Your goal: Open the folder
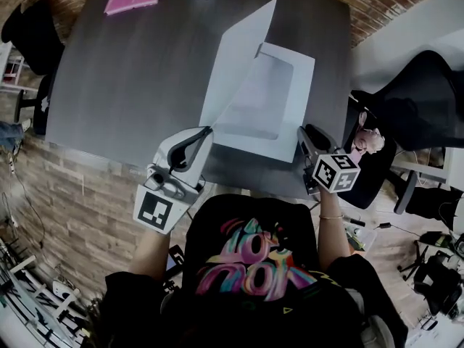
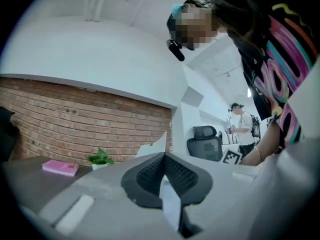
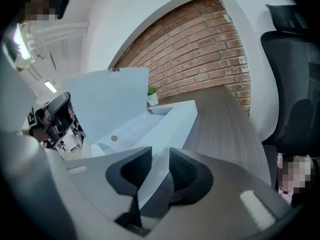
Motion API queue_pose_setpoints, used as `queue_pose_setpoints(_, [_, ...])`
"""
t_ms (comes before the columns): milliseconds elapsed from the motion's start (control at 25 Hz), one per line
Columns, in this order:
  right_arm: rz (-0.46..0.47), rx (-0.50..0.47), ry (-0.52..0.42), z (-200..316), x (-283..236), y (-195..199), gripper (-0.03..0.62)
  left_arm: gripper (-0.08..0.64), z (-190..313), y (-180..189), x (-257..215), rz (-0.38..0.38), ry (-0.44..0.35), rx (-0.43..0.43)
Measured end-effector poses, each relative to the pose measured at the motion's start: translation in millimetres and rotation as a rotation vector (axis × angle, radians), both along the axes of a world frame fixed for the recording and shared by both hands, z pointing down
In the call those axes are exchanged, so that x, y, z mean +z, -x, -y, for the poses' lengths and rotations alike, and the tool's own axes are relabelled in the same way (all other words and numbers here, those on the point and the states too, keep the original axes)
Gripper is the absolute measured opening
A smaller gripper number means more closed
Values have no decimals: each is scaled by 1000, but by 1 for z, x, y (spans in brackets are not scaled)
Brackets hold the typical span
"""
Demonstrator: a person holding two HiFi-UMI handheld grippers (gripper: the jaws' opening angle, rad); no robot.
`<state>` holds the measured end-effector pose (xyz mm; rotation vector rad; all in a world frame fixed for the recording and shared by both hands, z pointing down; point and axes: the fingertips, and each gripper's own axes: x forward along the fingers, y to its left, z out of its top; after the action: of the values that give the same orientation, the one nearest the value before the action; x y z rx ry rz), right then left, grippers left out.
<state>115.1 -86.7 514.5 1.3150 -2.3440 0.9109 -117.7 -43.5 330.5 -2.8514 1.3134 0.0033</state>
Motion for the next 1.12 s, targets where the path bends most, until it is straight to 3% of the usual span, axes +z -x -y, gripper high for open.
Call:
queue_pose_setpoints(200, [-21, -20, -9, 0, -2, 6, 114, -2, 3, 35, -3, -94, -2, -114])
queue_pose_setpoints(640, [-44, -32, -18, 2, -3, 9, 112, -2, 12, 117, 19, -295, 102, -387])
queue_pose_setpoints(880, [-56, -30, -28, 1, -4, 11, 103, -1, 14, 146, 31, -344, 128, -474])
queue_pose_setpoints(1120, [-63, -33, -34, 1, -4, 11, 103, 0, 14, 155, 36, -364, 137, -502])
